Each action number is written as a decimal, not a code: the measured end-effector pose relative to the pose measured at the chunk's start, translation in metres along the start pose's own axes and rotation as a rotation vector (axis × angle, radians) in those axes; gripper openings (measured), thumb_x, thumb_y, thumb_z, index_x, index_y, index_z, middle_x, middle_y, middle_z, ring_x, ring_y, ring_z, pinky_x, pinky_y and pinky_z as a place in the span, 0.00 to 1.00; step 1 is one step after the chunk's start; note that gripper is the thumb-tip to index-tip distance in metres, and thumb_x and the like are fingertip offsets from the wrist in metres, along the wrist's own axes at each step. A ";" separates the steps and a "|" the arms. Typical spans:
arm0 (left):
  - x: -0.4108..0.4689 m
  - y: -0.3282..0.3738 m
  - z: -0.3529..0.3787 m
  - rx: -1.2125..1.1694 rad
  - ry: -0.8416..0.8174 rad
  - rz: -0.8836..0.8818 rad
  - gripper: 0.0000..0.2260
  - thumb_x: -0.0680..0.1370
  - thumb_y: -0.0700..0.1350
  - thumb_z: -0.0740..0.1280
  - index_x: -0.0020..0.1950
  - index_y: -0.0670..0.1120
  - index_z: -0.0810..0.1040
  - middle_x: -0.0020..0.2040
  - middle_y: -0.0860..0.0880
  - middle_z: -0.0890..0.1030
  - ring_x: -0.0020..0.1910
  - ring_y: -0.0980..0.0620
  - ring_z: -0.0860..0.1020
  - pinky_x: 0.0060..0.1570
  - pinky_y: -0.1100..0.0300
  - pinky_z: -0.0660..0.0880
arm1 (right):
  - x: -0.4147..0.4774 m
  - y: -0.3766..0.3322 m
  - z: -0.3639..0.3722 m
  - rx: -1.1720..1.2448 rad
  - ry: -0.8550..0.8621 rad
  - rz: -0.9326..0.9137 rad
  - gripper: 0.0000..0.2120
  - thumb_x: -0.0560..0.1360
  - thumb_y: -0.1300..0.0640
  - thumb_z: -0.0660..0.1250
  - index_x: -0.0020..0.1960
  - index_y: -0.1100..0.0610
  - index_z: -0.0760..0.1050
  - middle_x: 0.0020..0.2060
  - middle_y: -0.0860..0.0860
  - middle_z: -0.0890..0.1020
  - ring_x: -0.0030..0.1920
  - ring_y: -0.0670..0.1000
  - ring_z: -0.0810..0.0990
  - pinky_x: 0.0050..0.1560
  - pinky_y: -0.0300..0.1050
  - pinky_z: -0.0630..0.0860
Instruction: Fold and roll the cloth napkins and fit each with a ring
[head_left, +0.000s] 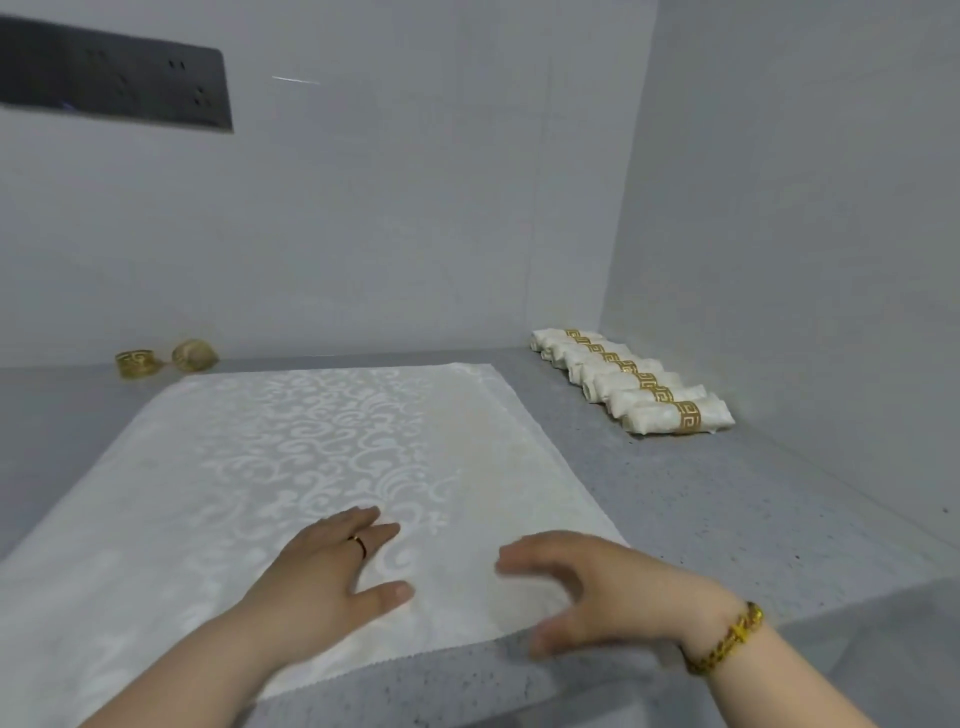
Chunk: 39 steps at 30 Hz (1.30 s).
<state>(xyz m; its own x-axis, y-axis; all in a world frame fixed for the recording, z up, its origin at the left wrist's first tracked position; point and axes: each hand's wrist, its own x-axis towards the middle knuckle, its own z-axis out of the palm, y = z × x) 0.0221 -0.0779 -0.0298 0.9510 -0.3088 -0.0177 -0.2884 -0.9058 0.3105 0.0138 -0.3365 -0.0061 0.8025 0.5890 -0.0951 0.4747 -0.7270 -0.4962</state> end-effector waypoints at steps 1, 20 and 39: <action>0.000 0.000 0.000 -0.011 0.018 0.012 0.64 0.41 0.81 0.29 0.73 0.58 0.53 0.75 0.57 0.49 0.74 0.58 0.46 0.71 0.63 0.45 | -0.002 0.000 0.008 0.012 0.000 -0.025 0.25 0.69 0.49 0.71 0.64 0.42 0.67 0.65 0.34 0.62 0.65 0.31 0.55 0.60 0.18 0.49; -0.020 0.023 0.003 -0.065 0.113 0.304 0.19 0.70 0.58 0.58 0.58 0.59 0.75 0.46 0.74 0.68 0.58 0.65 0.71 0.49 0.79 0.62 | 0.012 -0.018 0.033 0.045 0.460 0.106 0.10 0.77 0.52 0.61 0.52 0.53 0.78 0.51 0.45 0.82 0.53 0.45 0.77 0.56 0.39 0.72; -0.078 -0.031 -0.015 -0.162 0.338 -0.007 0.13 0.78 0.48 0.60 0.44 0.69 0.68 0.38 0.69 0.70 0.46 0.64 0.74 0.44 0.75 0.66 | 0.029 -0.052 0.055 -0.238 0.448 -0.221 0.14 0.69 0.48 0.58 0.41 0.51 0.81 0.35 0.39 0.81 0.38 0.42 0.76 0.39 0.30 0.71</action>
<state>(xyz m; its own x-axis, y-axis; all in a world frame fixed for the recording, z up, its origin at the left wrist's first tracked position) -0.0413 -0.0215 -0.0237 0.9437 -0.1652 0.2865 -0.2864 -0.8416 0.4579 -0.0074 -0.2620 -0.0302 0.7249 0.5670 0.3912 0.6765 -0.6930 -0.2491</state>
